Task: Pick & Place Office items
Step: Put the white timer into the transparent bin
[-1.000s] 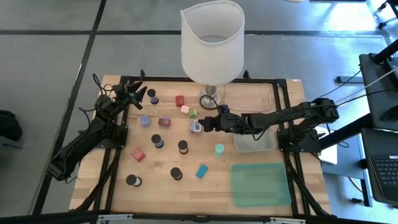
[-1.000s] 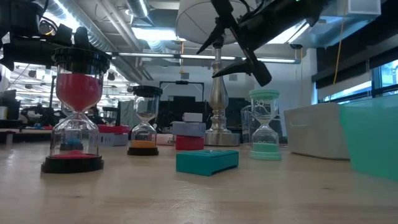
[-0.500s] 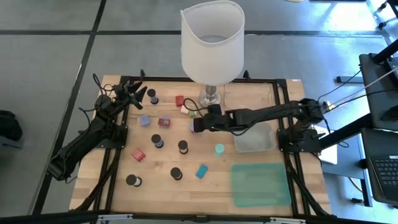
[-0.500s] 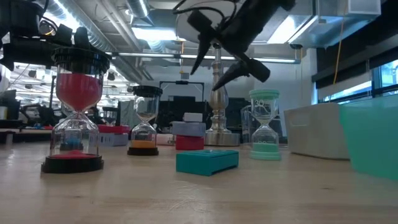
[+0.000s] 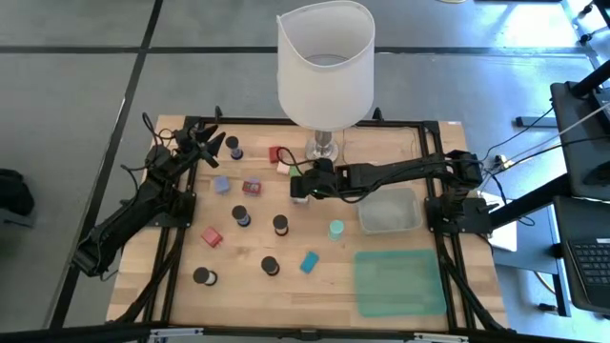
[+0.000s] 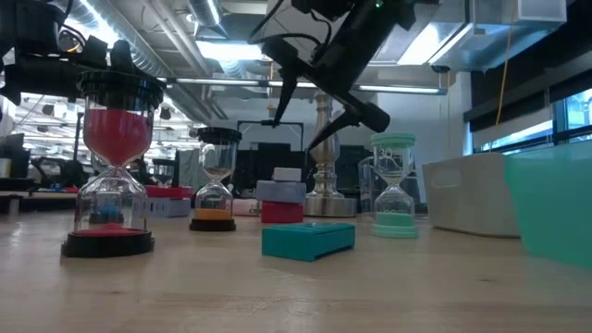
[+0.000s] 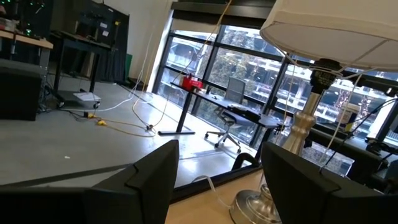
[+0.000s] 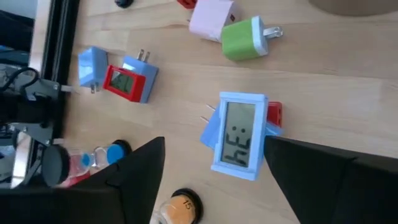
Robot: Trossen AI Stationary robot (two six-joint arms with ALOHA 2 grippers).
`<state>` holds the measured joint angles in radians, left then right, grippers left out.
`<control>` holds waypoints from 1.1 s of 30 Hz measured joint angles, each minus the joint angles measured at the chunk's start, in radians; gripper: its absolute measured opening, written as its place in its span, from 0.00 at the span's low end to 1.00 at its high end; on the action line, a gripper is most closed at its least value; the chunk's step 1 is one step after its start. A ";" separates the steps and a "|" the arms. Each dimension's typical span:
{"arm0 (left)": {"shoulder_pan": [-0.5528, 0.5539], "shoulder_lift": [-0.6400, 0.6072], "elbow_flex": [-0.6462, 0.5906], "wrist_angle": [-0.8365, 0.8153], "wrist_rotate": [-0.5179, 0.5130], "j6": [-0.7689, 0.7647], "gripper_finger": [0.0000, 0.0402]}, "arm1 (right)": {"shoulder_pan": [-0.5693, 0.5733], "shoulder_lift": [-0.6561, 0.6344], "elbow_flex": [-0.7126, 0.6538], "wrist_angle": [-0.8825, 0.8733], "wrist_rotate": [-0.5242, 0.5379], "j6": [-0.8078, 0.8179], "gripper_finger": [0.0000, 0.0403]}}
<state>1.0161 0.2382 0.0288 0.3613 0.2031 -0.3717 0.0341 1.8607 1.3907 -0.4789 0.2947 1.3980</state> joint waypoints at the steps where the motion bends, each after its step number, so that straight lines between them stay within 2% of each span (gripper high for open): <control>1: 0.000 0.000 0.000 0.001 0.000 0.000 0.56 | 0.000 0.000 0.000 -0.001 0.000 -0.003 0.72; 10: 0.000 0.000 0.000 0.001 0.000 0.000 0.56 | -0.011 0.004 0.000 -0.032 0.006 -0.010 0.98; 18: 0.000 0.000 0.000 0.000 0.000 0.000 0.56 | -0.041 0.074 0.000 0.000 -0.138 0.008 0.95; 33: 0.000 0.000 0.000 0.000 0.000 0.000 0.56 | -0.044 0.085 -0.001 -0.008 -0.153 0.005 0.97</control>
<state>1.0161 0.2382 0.0288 0.3614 0.2029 -0.3717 -0.0101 1.9453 1.3899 -0.4866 0.1417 1.4027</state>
